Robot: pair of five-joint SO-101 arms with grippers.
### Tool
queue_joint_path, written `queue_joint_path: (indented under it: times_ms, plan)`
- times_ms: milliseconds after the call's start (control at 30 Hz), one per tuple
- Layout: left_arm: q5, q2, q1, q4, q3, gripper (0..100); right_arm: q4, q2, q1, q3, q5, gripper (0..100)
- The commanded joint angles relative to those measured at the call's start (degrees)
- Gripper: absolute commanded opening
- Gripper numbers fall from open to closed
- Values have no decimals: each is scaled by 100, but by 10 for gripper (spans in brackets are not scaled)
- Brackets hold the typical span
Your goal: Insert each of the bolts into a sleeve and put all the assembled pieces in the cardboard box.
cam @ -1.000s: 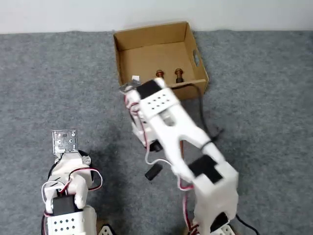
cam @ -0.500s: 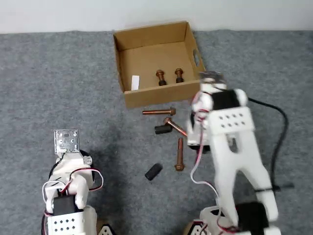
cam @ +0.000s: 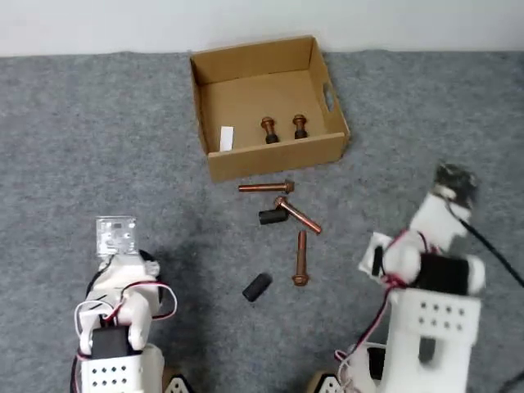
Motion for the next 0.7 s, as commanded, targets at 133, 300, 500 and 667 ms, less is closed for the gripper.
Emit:
queue_joint_path:
  times_ms: [133, 300, 500, 667]
  plan:
    - [-18, -53, 607, -141, -462, 6, -171, -1341, 1095, 387, -35, 8]
    - [668, 0, 1398, 202, -1516, 6, -242, -2018, 1130, 818, -35, 8]
    - [1547, 9, 2154, 730, -2343, 6, -321, -3011, 1130, 1231, 123, 8]
    - [1574, 290, 2444, 747, -2747, 6, -409, -3987, 1130, 1618, 299, 8]
